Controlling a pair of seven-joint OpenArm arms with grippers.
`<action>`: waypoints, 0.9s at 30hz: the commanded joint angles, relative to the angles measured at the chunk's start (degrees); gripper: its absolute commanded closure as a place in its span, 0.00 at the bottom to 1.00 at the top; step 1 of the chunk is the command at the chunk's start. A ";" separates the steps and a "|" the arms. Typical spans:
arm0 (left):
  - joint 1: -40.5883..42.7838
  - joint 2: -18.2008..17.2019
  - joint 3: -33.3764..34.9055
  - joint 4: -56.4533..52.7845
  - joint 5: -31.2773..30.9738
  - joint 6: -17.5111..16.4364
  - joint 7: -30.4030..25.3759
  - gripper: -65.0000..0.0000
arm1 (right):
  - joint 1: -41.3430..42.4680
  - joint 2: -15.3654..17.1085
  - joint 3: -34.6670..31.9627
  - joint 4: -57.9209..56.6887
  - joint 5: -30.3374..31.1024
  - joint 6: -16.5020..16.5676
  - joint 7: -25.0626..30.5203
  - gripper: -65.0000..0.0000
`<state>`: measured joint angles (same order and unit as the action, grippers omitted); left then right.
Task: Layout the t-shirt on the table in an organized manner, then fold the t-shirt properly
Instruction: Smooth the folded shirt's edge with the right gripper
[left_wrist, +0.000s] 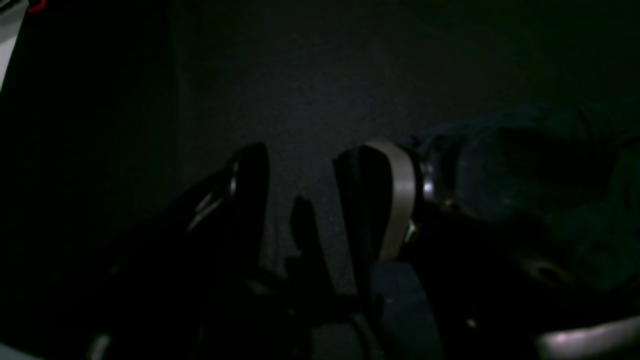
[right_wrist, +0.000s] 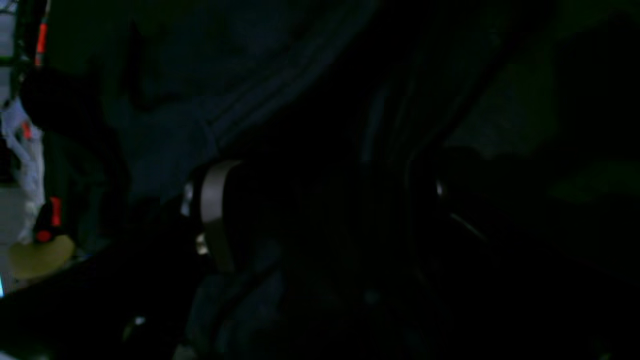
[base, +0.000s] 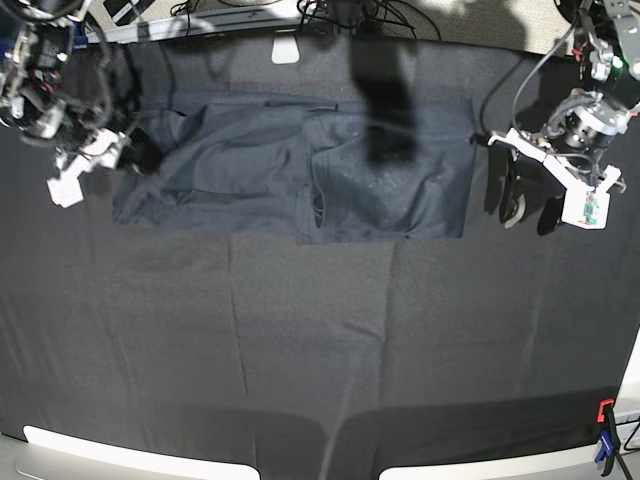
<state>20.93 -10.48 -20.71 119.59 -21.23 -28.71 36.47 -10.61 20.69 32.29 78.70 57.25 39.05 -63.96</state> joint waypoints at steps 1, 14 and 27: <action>-0.09 -0.37 -0.26 1.09 -0.94 -0.04 -1.29 0.54 | 0.72 0.44 0.31 0.68 1.49 0.95 0.72 0.36; 0.20 -0.37 -0.26 0.98 0.13 -0.07 -0.92 0.54 | 1.09 0.24 3.23 0.68 1.18 0.95 -0.83 0.36; 0.20 -0.37 -0.26 0.98 0.13 -0.09 -0.90 0.54 | 1.27 -1.40 4.96 0.68 2.03 0.95 2.21 0.36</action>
<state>21.41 -10.48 -20.71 119.57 -20.36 -28.73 37.32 -9.93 18.37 36.91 78.67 57.47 39.07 -62.83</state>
